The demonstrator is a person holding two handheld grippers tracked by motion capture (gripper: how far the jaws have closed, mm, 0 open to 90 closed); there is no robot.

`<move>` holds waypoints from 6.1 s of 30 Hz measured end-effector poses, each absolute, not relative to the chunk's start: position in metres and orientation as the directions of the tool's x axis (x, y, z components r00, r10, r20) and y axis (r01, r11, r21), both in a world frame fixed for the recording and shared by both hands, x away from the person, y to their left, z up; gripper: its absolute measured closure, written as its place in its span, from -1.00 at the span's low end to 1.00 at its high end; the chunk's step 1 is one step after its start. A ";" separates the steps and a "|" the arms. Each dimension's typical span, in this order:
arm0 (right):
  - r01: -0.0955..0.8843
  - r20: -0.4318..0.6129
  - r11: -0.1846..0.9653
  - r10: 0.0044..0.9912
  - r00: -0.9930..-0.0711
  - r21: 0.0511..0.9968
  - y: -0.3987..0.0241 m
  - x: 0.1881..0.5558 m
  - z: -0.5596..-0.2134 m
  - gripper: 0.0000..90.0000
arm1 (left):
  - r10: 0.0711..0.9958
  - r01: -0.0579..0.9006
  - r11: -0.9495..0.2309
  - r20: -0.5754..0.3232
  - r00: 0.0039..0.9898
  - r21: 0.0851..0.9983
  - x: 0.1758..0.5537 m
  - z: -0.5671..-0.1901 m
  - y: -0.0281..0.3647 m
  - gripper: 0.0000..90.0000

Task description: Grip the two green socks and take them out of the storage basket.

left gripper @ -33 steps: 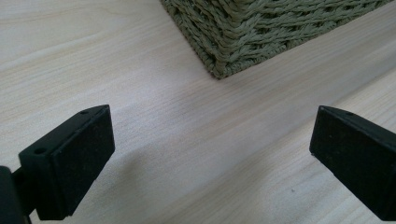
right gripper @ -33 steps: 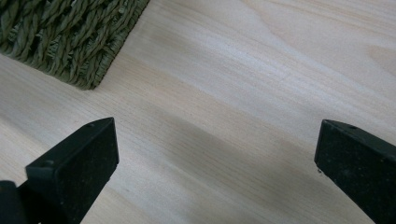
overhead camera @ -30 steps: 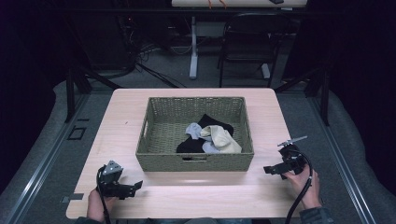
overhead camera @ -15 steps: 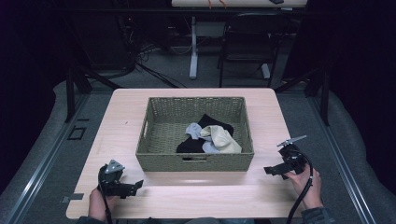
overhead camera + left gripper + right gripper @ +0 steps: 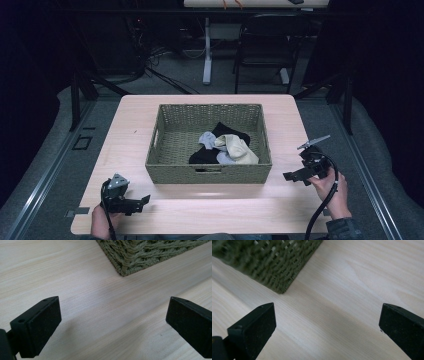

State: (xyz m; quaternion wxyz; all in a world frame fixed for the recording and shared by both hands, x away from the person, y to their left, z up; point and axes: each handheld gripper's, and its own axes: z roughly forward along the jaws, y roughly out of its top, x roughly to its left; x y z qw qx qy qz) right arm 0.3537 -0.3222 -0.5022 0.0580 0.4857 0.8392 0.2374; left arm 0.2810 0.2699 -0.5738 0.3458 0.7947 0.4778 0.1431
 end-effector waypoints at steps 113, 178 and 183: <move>0.707 0.056 0.575 0.758 -0.649 0.413 -0.150 0.477 -0.406 0.99 | 0.873 0.671 -0.279 -0.109 0.475 0.686 0.273 -0.573 0.277 -1.00; 0.759 0.080 0.403 0.857 -0.509 0.511 -0.283 0.453 -0.314 0.99 | 0.874 0.677 -0.285 -0.105 0.474 0.679 0.273 -0.574 0.277 -1.00; 0.780 0.089 0.365 0.879 -0.469 0.509 -0.301 0.450 -0.326 0.99 | 0.875 0.679 -0.282 -0.110 0.472 0.678 0.273 -0.574 0.276 -1.00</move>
